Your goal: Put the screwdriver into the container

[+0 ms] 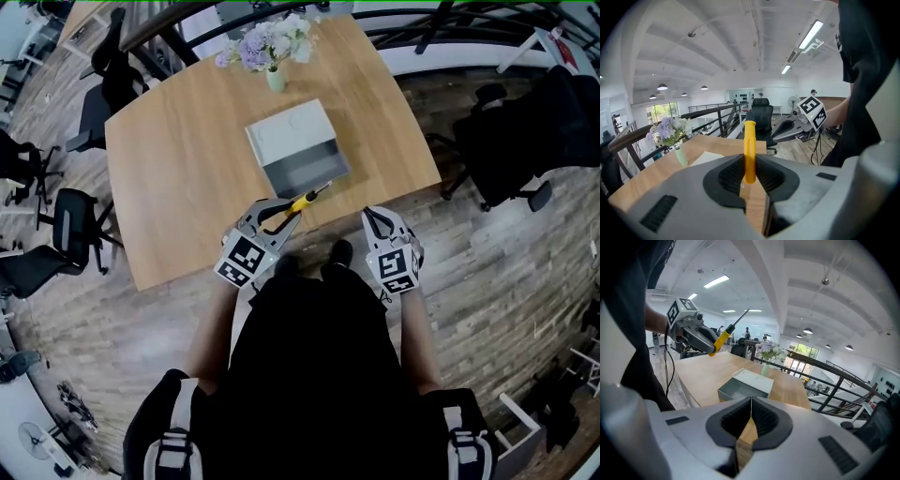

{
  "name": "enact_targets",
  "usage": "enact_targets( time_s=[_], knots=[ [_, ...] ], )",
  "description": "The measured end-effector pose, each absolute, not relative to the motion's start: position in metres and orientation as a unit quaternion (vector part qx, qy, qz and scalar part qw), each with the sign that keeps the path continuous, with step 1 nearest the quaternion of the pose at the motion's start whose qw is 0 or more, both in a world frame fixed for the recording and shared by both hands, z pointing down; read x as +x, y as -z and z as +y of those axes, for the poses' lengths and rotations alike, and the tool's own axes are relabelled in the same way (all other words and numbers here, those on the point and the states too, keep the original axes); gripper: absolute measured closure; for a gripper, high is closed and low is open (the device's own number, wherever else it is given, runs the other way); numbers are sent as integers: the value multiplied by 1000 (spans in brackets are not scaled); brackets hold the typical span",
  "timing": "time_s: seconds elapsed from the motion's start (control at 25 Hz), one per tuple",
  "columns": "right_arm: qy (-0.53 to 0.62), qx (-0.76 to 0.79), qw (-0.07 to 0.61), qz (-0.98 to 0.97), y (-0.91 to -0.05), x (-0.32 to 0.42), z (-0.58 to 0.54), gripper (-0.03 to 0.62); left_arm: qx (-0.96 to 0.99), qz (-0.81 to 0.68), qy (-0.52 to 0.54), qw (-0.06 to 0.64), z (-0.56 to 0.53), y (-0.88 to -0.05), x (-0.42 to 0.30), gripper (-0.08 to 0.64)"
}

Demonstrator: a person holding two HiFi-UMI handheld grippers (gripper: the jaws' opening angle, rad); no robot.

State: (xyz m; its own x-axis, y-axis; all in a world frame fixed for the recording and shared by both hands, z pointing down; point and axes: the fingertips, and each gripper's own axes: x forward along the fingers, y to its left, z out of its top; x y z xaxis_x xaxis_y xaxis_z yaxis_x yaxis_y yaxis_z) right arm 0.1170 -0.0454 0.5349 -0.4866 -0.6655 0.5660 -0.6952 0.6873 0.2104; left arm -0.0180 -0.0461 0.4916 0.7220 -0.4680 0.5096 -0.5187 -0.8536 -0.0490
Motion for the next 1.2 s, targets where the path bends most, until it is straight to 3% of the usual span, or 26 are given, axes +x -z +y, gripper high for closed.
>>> enact_targets(
  time_s=[0.64,1.2],
  knots=[
    [21,273,307,-911,-537,130,-100,568,877,-390,-269,81,-70,-507,-1,476],
    [18,267,307,-913,-541,150,-114,568,852,-395,-333,86,-77,-535,0,476]
  ],
)
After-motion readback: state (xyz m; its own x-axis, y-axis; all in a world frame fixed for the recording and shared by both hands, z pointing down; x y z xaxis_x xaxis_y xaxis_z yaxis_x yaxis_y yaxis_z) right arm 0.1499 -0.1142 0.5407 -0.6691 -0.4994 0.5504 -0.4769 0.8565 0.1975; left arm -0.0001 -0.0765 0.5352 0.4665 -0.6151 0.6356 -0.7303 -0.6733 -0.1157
